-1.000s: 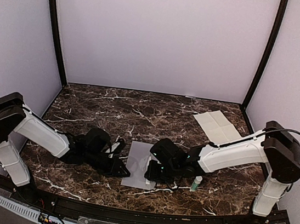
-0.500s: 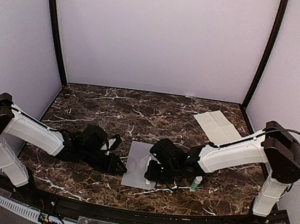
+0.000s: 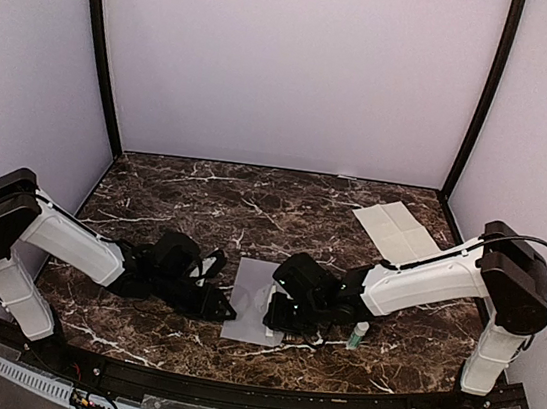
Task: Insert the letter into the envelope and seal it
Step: Place the letter in the envelope.
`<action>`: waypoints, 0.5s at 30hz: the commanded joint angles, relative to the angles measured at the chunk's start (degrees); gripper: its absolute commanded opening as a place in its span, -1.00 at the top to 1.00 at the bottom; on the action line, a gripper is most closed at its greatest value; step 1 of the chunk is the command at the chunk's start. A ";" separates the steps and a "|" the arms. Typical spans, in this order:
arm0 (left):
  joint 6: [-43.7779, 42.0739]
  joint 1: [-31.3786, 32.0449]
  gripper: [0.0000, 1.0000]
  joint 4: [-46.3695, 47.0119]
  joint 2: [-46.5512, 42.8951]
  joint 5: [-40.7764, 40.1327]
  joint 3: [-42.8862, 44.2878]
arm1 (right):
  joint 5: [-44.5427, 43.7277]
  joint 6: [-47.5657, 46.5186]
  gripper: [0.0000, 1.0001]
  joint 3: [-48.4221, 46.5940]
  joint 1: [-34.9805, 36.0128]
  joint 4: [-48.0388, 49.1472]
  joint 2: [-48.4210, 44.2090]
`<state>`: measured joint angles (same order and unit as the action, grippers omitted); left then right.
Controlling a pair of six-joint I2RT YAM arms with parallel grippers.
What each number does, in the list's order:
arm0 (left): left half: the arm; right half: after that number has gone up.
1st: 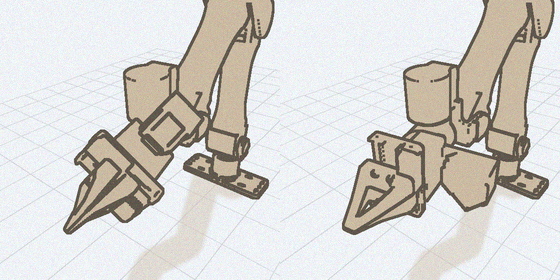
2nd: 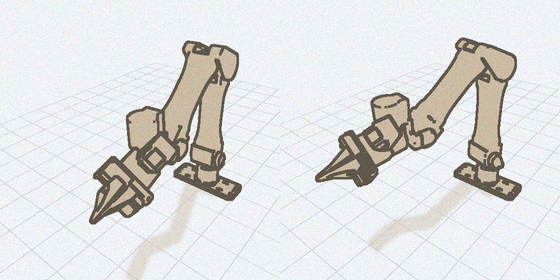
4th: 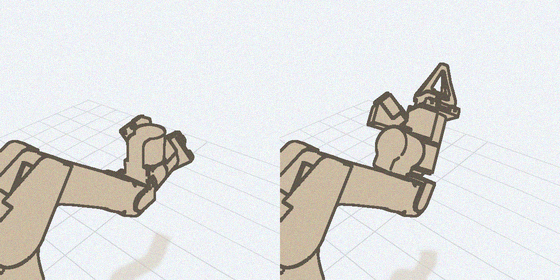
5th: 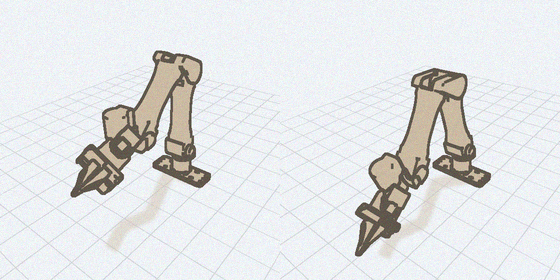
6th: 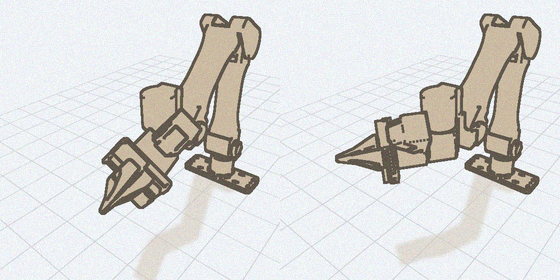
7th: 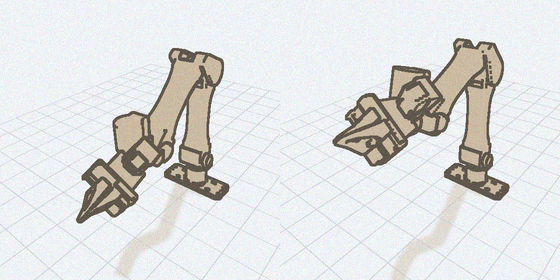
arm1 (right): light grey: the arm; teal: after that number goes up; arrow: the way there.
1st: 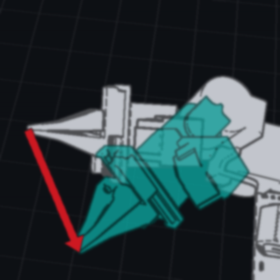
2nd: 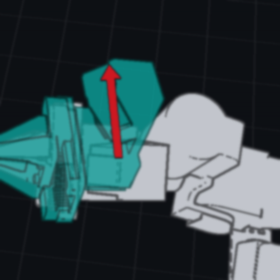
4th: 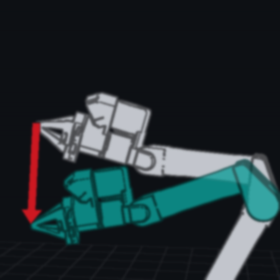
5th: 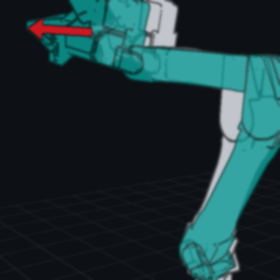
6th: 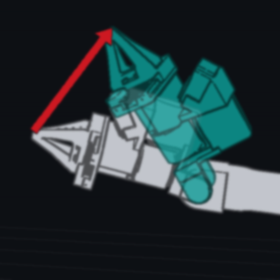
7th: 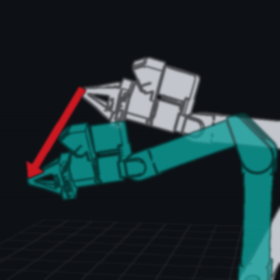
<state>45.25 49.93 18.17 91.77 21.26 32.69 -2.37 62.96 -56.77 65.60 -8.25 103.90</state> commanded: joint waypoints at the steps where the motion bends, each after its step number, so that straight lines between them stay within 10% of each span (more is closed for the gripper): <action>1: 0.11 -0.26 0.24 -0.66 1.81 1.04 0.69 | 0.10 0.06 0.52 -0.26 0.40 -0.96 1.74; 15: 0.55 -0.21 0.24 0.54 3.06 2.30 0.46 | 1.99 -0.20 0.52 -0.99 0.40 1.63 1.39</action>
<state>45.69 49.65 20.60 93.58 22.98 33.19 -1.26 62.92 -56.77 65.60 -7.51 104.05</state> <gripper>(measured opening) 0.378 0.241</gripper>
